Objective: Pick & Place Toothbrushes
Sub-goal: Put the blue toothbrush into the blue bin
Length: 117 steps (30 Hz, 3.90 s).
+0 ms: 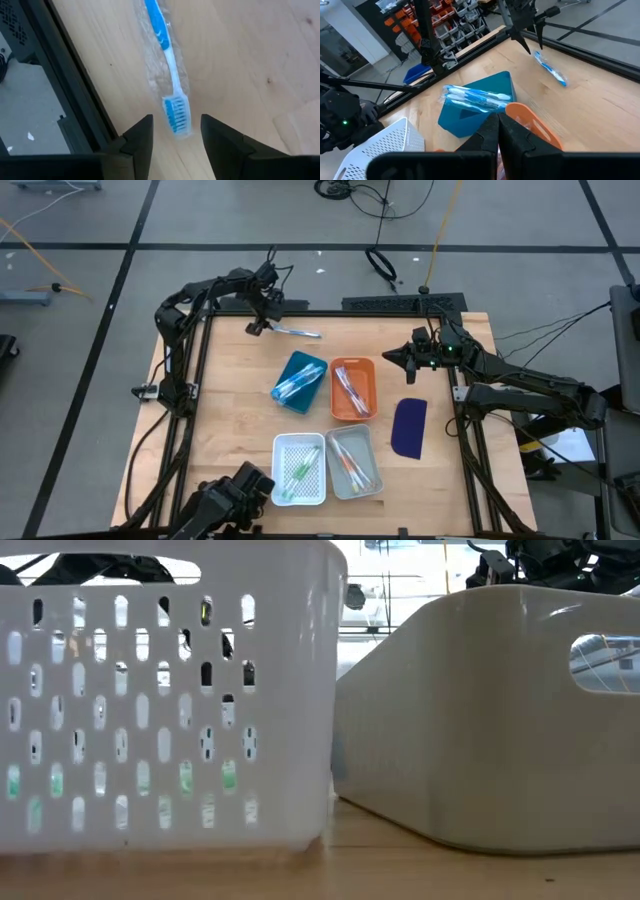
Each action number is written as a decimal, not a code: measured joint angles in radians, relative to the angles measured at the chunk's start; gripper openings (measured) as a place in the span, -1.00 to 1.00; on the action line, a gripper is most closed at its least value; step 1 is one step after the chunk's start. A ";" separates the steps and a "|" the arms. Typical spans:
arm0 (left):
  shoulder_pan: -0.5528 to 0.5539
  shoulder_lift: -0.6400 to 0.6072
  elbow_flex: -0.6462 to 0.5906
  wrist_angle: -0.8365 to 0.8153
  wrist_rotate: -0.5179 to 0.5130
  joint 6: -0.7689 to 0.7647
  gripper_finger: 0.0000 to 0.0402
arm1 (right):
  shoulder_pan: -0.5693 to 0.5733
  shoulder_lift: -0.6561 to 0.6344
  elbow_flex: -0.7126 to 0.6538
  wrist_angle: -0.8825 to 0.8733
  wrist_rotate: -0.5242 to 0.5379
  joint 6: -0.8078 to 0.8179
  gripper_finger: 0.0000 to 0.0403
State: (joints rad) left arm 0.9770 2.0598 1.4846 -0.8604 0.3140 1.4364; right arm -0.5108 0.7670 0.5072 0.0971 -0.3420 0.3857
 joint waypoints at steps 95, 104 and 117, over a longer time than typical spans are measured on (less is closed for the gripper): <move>-0.115 -0.017 -0.045 0.046 -0.107 -0.139 -0.24 | -0.001 0.000 0.000 0.003 0.000 0.073 -1.00; -0.115 -0.017 -0.066 0.051 -0.105 -0.136 -0.53 | -0.001 0.000 0.000 0.003 -0.001 0.074 -1.00; -0.114 -0.023 -0.083 0.037 -0.177 -0.191 -0.90 | -0.001 0.000 0.000 0.003 -0.001 0.074 -1.00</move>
State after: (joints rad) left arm 0.8630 2.0370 1.4018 -0.8236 0.1371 1.2451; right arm -0.5117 0.7666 0.5072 0.1005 -0.3428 0.4599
